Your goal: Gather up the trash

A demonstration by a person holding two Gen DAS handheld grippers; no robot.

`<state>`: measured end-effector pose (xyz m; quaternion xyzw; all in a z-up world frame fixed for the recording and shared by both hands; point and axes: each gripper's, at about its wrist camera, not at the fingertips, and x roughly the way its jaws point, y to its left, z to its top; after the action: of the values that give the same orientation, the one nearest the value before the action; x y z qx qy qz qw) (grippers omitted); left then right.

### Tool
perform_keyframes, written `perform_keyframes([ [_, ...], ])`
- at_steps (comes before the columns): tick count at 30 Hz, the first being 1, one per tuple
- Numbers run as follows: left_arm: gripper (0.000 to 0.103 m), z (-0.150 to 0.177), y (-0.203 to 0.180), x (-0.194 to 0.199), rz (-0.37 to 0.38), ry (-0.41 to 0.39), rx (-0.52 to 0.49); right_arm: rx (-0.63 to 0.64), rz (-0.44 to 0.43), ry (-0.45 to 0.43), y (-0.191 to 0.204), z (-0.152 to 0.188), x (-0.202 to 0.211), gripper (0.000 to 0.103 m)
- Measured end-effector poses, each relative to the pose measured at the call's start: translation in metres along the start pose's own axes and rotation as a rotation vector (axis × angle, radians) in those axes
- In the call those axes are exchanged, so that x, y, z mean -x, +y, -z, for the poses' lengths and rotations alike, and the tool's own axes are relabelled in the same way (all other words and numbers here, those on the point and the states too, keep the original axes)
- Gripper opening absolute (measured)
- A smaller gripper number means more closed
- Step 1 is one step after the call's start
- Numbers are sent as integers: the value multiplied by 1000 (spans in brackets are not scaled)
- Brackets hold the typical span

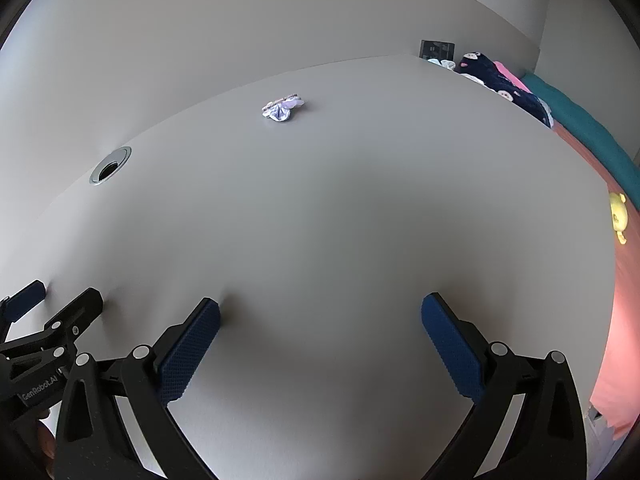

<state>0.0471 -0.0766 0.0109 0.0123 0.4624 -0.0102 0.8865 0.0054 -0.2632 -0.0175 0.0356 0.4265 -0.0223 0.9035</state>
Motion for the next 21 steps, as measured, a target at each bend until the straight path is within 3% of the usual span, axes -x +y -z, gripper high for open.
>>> perform_keyframes([
  [21,97,0,3,-2,-7,1,9,3,3,1,0,-1,-1,101],
])
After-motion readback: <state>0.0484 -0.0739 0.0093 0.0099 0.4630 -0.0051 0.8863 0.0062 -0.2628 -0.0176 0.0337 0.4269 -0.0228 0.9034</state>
